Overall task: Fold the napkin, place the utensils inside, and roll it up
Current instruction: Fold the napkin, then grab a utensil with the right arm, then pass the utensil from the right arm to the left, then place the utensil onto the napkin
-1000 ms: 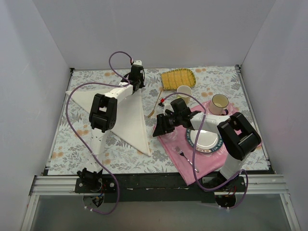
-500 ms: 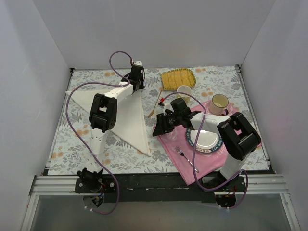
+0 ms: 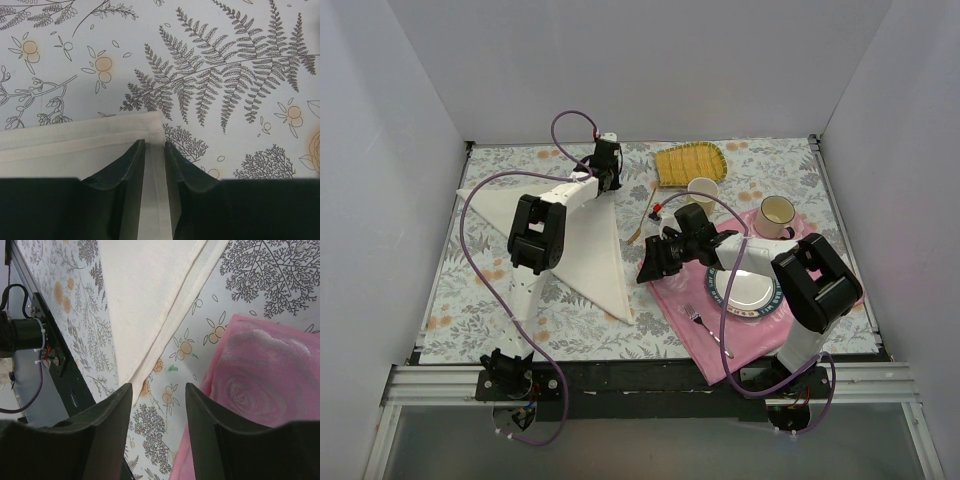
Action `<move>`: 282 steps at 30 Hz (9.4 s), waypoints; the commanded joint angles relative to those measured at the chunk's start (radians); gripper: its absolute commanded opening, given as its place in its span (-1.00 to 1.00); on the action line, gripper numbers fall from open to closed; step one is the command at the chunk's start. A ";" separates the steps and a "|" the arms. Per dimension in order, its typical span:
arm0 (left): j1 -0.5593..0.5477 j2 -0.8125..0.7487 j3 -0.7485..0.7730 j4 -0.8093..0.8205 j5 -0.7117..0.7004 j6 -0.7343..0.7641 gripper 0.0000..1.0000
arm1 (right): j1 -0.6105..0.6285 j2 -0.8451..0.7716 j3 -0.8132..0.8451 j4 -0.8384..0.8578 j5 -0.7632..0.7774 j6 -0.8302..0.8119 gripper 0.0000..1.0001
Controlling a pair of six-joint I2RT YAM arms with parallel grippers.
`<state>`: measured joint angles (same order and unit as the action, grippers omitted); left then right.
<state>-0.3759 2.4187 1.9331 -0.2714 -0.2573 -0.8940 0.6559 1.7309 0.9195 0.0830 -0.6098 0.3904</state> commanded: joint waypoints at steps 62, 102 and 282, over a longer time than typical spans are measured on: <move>0.496 -0.458 -0.625 0.120 0.277 -0.283 -0.60 | 0.217 0.022 -0.051 0.026 0.004 -0.030 -0.13; 0.106 -1.027 -0.964 0.003 0.426 -0.462 0.13 | 0.040 0.203 0.876 -0.796 0.760 0.100 0.29; 0.289 -0.547 -0.594 -0.655 0.033 -0.692 -1.00 | -0.142 -0.333 -0.030 -0.127 0.262 -0.058 0.05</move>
<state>-0.0940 1.8881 1.3308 -0.9100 -0.1768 -1.5642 0.5186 1.4128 0.8726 -0.0769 -0.3286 0.3500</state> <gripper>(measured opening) 0.042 0.526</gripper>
